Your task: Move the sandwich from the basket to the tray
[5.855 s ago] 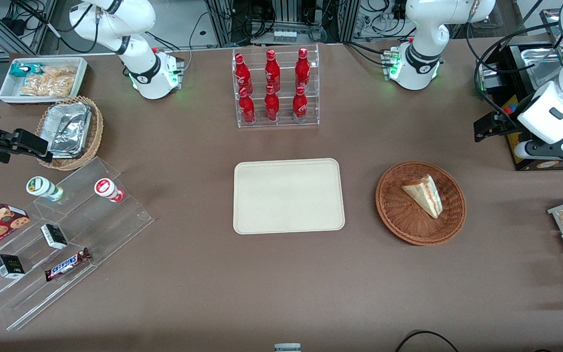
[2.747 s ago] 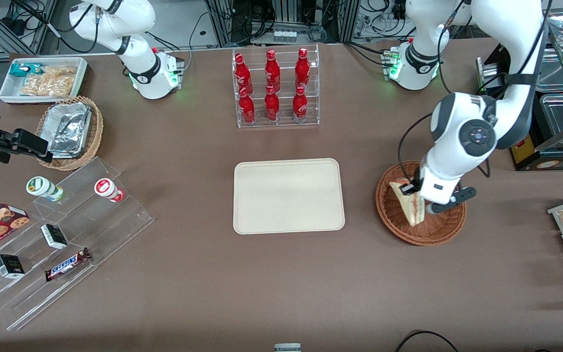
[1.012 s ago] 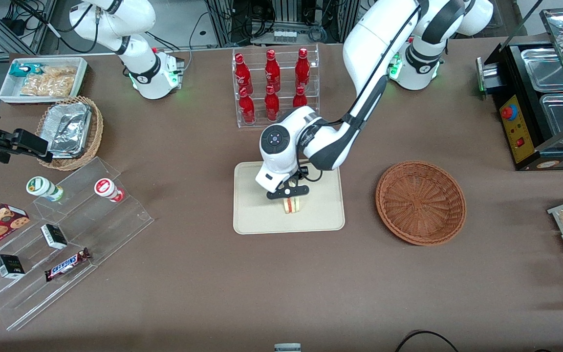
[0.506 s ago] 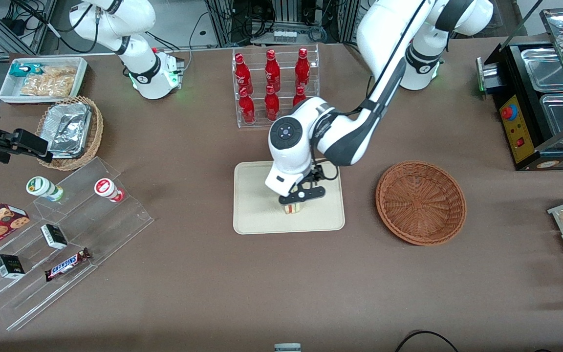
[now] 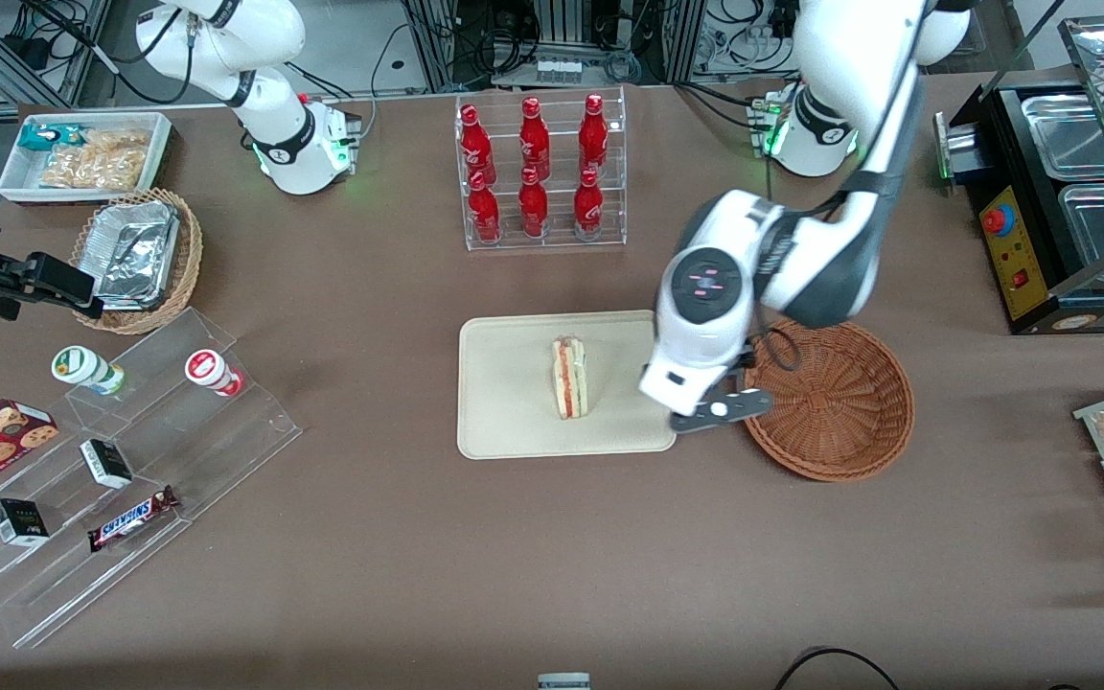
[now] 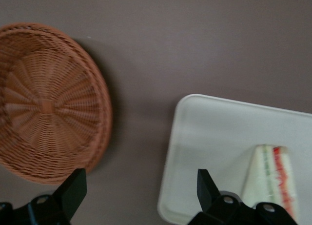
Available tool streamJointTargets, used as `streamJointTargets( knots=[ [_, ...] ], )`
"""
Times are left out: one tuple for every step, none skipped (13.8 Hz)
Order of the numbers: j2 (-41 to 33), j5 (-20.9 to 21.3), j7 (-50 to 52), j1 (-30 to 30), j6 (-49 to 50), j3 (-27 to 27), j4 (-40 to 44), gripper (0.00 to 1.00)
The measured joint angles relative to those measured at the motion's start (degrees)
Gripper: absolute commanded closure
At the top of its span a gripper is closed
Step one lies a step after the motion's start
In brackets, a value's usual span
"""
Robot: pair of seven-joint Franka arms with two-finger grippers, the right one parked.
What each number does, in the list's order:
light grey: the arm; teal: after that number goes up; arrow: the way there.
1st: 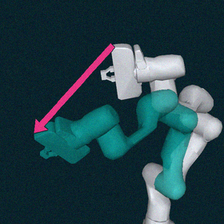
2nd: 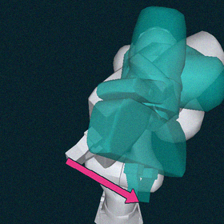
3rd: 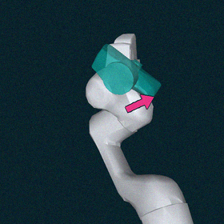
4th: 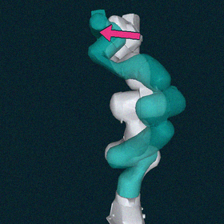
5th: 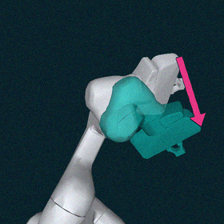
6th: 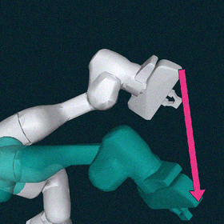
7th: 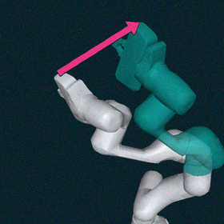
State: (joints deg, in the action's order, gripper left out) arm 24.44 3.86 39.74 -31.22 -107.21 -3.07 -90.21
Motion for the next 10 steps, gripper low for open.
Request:
streamJointTargets(
  knots=[
    [-2.2,-1.2,-4.0,2.2,0.2,0.0,-2.0,0.0],
    [-4.2,-2.3,-8.2,4.4,1.1,-0.1,-3.4,0.0],
    [-6.0,-3.3,-12.2,6.7,2.9,-0.1,-4.3,0.0],
    [-7.5,-4.0,-15.9,8.9,4.4,-0.1,-4.8,0.0],
    [-8.9,-4.4,-19.5,11.0,5.5,-0.1,-5.1,0.0],
    [-10.2,-4.5,-22.7,12.9,6.8,-0.1,-5.3,0.0],
    [-11.3,-4.6,-25.8,14.5,8.2,-0.1,-5.3,0.0],
    [-12.6,-4.6,-28.8,15.9,9.4,-0.1,-5.4,0.0],
    [-13.9,-4.6,-31.1,17.4,10.4,0.0,-5.4,0.0],
    [-15.4,-4.6,-33.0,19.8,11.4,1.0,-5.4,0.0]
  ],
)
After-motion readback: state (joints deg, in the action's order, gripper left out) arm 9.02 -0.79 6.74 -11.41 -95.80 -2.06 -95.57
